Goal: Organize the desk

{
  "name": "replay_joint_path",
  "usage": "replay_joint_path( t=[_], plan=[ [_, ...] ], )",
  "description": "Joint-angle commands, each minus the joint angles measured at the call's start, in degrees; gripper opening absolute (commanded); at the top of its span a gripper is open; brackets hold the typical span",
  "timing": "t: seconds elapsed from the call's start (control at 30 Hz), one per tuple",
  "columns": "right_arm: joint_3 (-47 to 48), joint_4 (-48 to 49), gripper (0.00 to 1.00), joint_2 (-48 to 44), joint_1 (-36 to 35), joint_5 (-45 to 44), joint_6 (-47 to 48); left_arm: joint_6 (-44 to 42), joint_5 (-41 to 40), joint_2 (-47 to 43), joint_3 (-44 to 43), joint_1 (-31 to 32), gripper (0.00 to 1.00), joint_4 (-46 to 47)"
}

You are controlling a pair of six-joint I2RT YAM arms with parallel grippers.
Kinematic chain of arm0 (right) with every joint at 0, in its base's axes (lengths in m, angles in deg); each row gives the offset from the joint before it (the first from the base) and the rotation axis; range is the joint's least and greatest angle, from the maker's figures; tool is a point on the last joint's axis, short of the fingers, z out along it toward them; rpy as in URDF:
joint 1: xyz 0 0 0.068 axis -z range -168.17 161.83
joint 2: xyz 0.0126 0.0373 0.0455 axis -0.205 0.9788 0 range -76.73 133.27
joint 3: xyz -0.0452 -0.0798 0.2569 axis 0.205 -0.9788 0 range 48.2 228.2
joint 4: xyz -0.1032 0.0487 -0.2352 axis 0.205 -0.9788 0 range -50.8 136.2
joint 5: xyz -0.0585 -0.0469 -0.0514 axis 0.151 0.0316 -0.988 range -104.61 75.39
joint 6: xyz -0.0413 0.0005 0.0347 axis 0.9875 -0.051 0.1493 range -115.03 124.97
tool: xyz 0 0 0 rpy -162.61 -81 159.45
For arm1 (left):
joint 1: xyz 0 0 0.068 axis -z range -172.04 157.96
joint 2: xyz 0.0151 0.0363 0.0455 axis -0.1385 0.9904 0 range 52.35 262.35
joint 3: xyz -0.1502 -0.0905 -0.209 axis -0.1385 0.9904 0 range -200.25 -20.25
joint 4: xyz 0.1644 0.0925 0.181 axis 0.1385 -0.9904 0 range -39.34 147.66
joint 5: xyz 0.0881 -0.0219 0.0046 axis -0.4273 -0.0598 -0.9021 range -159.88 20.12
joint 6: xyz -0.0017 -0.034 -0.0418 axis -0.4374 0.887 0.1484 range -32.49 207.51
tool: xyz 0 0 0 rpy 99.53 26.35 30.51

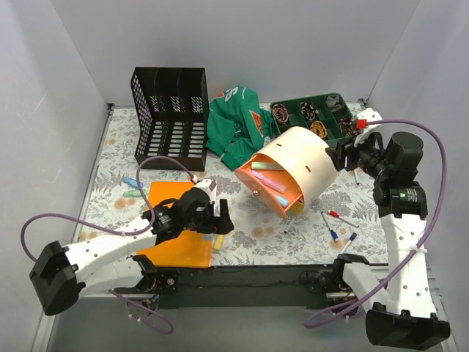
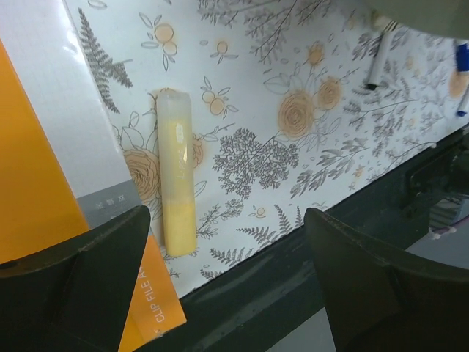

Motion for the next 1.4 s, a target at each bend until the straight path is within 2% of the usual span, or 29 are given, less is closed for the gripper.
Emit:
replay_joint_path(
  t=[0.0,0.17,0.33,0.6,0.83,0.97,1.2,1.37],
  plan=[
    [-1.8,5.7,0.60,-1.5,2.4,-1.4,-4.1,3.6,-1.3,5.5,-3.8,3.0,0.85,-3.3],
    [-3.1,6.8,0.60,-1.8,3.6,1.1,-4.8,6.6,-5.8,13.0,-5.9,7.2,0.78,-5.6],
    [-3.3,6.8,0.60,-2.0,4.2,2.3,-5.0,7.9,-10.8,20.4,-10.0,8.4,0.74,-8.4],
    [-4.1,7.3,0.60,-2.1,4.8,3.7,-5.2,7.8,-15.1,25.0,-13.4,8.8,0.72,-10.1],
    [-4.5,7.3,0.60,-2.3,5.1,4.4,-5.3,7.8,-16.6,29.2,-15.1,8.7,0.58,-12.1],
    [-4.5,7.3,0.60,-2.3,5.3,5.0,-5.4,7.8,-18.1,30.5,-15.5,8.8,0.42,-13.1],
    [-4.5,7.3,0.60,-2.4,5.6,5.3,-5.4,7.2,-18.3,31.7,-14.6,9.1,0.28,-13.1],
    [-4.4,7.4,0.60,-2.4,5.8,5.8,-5.5,7.0,-19.0,32.0,-13.5,9.2,0.31,-13.5]
  ],
)
